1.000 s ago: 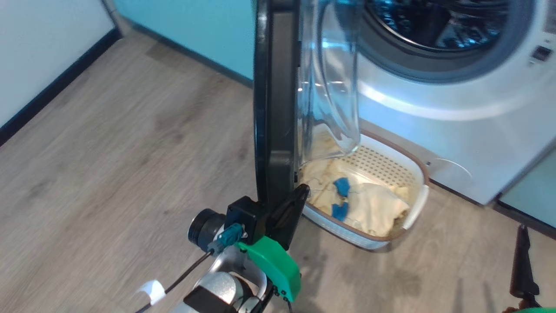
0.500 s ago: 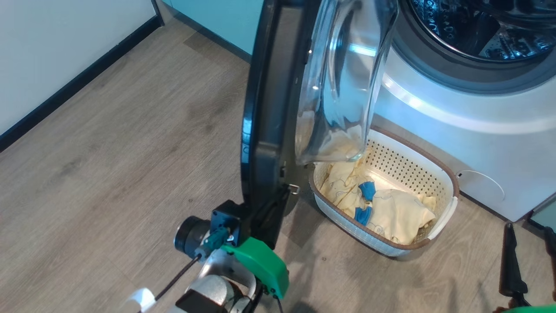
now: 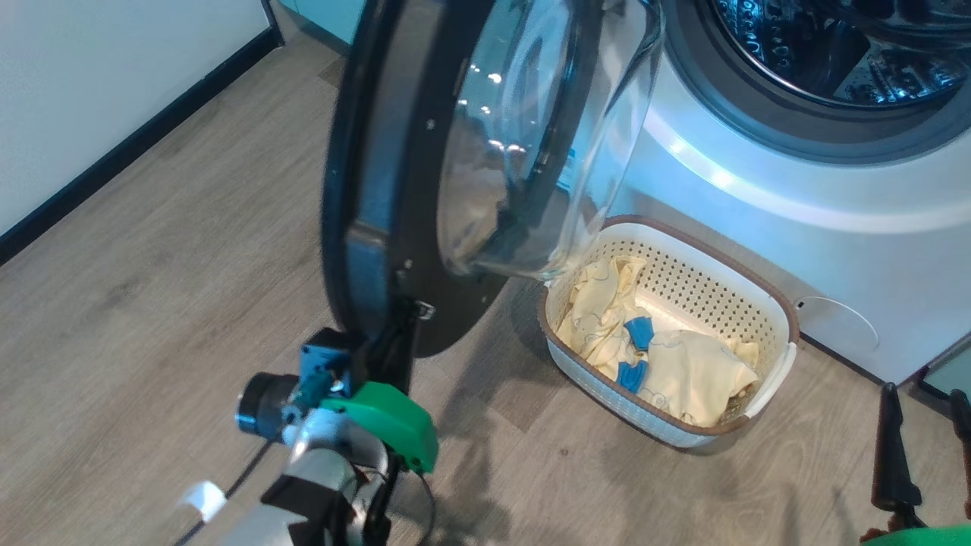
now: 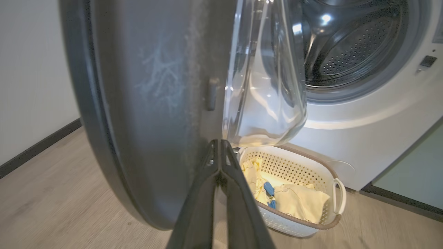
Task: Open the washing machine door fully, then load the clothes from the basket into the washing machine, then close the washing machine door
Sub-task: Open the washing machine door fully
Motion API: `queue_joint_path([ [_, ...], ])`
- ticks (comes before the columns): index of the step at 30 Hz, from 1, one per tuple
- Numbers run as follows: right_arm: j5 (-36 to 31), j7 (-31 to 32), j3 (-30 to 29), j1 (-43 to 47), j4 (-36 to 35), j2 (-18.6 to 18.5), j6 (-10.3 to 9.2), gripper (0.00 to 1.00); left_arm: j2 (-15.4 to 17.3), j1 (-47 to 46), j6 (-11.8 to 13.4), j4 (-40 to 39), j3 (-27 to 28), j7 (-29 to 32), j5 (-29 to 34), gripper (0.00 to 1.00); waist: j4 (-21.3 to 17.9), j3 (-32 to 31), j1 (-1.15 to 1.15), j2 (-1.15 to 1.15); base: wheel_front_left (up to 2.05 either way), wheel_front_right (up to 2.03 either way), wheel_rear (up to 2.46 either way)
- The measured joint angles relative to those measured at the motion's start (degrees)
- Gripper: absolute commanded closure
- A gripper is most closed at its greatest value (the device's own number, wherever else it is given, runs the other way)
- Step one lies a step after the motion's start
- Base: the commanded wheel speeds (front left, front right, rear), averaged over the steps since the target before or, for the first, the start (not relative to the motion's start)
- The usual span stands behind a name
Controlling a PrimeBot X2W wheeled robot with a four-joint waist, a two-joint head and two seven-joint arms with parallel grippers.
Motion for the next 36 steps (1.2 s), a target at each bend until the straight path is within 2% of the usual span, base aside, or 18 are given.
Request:
queue_joint_path([
  [16, -0.1, 0.0, -1.0, 0.3, -0.7, -0.2, -0.01, 0.00, 1.3, -6.7, 0.3, 14.6, 7.3, -7.5, -1.5, 1.00, -0.2, 1.1, 0.00, 0.00, 0.00, 0.00, 0.00],
  [19, -0.1, 0.0, -1.4, 0.3, -1.2, -0.9, -0.01, 0.00, 1.4, -8.3, -0.6, 17.0, 9.1, -7.8, -1.4, 1.00, -0.2, 1.7, 0.00, 0.00, 0.00, 0.00, 0.00],
  [26, -0.5, 0.0, -1.7, 0.3, -1.7, -2.1, 0.00, 0.00, 1.2, -10.4, -1.4, 17.4, 14.3, -7.8, 2.3, 1.00, -0.5, 3.6, 0.00, 0.00, 0.00, 0.00, 0.00],
  [36, -0.5, 0.1, -1.9, 0.2, -2.6, -4.9, -0.01, 0.00, -0.6, -13.4, -4.5, 18.7, 21.4, -7.9, 7.5, 1.00, -0.9, 6.9, 0.00, 0.00, 0.00, 0.00, 0.00],
])
